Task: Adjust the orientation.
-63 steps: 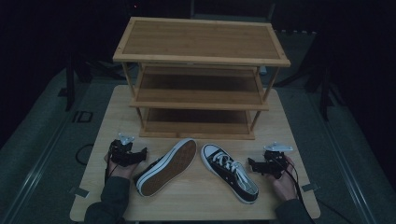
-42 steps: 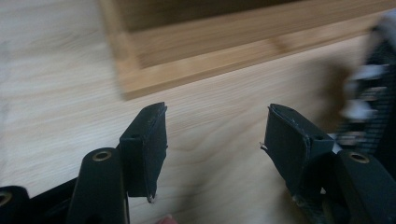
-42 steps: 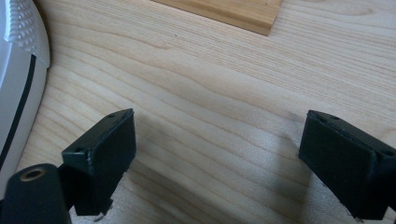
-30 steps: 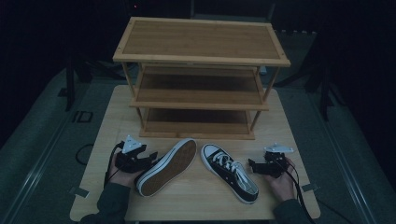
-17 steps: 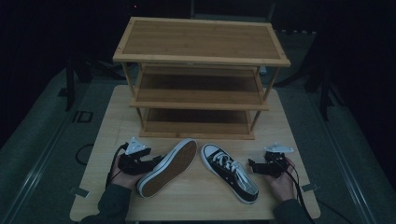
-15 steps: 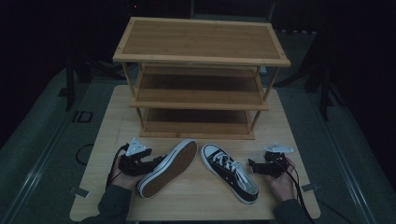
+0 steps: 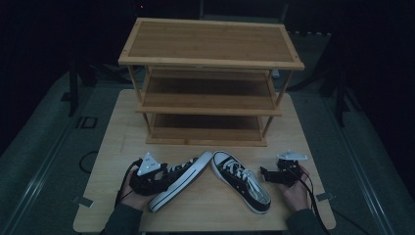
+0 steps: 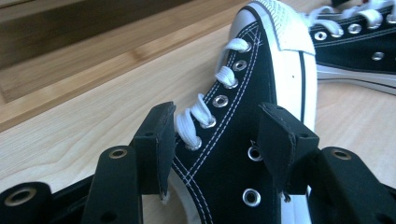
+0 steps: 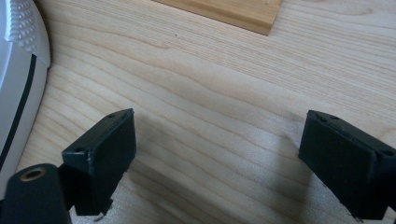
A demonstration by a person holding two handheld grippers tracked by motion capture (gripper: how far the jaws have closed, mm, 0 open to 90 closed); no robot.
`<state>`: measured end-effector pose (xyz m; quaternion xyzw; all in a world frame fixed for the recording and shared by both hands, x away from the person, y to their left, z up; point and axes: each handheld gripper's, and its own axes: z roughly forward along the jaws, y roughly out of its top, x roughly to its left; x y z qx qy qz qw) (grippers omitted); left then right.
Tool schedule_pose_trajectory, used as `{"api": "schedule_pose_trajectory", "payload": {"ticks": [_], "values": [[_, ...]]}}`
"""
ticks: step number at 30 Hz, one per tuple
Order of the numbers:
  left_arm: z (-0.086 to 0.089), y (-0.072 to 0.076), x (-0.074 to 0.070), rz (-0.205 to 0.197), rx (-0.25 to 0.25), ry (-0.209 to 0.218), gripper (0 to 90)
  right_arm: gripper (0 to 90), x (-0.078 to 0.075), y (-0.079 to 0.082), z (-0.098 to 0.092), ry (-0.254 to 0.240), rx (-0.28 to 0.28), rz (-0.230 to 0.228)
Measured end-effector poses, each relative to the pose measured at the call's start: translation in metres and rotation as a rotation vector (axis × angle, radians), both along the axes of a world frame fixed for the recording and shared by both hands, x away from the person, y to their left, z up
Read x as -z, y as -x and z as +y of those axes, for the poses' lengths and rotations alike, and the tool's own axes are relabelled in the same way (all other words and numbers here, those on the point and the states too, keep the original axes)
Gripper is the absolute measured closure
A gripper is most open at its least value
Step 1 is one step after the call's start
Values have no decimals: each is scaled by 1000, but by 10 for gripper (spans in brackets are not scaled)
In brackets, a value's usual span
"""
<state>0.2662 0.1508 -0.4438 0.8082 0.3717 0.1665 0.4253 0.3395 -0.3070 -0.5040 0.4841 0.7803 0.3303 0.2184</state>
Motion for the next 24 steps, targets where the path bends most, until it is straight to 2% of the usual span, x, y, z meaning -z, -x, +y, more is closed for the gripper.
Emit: {"api": "schedule_pose_trajectory", "payload": {"ticks": [5, 13, 18, 19, 23, 24], "values": [[-8, 7, -4, -14, 20, -21, 480, 105, 0, 0, 0, -1, 0, 0], [-15, 15, -5, -10, 49, -21, 492, 105, 0, 0, 0, -1, 0, 0], [-28, 26, -1, 9, 100, -18, 473, 105, 0, 0, 0, -1, 0, 0], [-31, 28, -2, 14, 110, -3, 476, 105, 0, 0, 0, -1, 0, 0], [-40, 34, -7, 34, 170, -3, 502, 105, 0, 0, 0, -2, 0, 0], [-41, 34, -8, 45, 185, 11, 509, 105, 0, 0, 0, -2, 0, 0]]}}
